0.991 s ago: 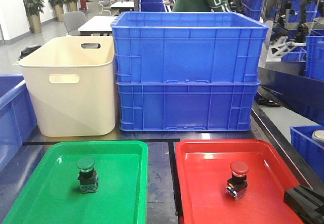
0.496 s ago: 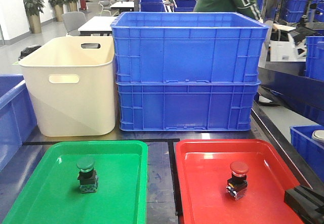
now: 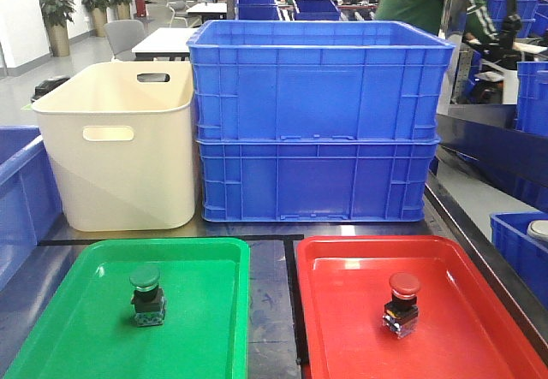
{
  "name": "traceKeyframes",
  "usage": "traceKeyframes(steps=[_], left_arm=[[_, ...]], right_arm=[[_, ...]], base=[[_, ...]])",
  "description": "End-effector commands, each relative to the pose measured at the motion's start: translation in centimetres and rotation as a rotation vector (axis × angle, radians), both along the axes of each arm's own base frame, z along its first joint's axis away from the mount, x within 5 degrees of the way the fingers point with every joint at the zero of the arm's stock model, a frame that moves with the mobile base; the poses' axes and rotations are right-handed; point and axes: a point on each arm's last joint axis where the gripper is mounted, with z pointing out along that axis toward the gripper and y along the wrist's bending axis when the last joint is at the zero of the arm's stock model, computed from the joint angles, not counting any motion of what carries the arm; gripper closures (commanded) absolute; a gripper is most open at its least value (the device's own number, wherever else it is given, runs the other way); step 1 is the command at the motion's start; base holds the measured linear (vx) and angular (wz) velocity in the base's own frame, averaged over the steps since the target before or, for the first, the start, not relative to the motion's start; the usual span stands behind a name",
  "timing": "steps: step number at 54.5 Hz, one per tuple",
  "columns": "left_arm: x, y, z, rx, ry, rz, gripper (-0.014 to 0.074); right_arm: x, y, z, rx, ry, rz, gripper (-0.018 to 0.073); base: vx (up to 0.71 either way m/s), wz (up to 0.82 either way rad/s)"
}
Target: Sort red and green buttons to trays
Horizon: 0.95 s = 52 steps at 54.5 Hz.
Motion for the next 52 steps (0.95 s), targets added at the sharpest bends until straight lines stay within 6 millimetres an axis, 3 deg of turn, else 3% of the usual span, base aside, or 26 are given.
traceKeyframes(steps=[1, 11, 52], left_arm=[[0.0, 0.0, 1.5, -0.005, -0.097, 0.001, 0.0602], [0.0, 0.0, 1.5, -0.005, -0.097, 0.001, 0.0602], [0.0, 0.0, 1.5, -0.005, -0.098, 0.001, 0.0602]], right_arm=[[-1.8, -0.9, -0.7, 0.057, -0.128, -0.064, 0.0567], [-4.3, -2.1, -4.4, 0.107, -0.191, -0.197, 0.0567], [-4.9, -2.2, -5.0, 0.066, -0.143, -0.199, 0.0567]], base=[[0.0, 0.0], [0.0, 0.0], [0.0, 0.0]])
